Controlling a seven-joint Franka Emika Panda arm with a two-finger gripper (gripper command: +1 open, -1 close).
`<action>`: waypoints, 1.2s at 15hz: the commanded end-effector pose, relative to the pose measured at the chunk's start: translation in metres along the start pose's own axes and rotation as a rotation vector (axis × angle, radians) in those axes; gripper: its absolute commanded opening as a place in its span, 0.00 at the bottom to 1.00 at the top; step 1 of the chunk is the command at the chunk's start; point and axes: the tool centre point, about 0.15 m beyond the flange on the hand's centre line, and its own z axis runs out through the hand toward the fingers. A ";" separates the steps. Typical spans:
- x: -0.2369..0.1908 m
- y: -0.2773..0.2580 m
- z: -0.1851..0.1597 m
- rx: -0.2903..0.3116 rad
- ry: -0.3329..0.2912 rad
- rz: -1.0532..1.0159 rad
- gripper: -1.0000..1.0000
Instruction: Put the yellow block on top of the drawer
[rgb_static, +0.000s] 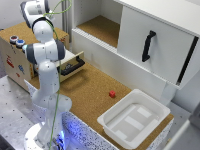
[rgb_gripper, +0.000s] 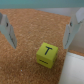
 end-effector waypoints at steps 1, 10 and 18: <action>0.022 -0.002 -0.012 0.099 -0.094 -0.363 1.00; -0.003 0.012 -0.001 0.054 -0.128 -1.019 1.00; -0.004 0.030 0.035 0.086 -0.049 -1.192 1.00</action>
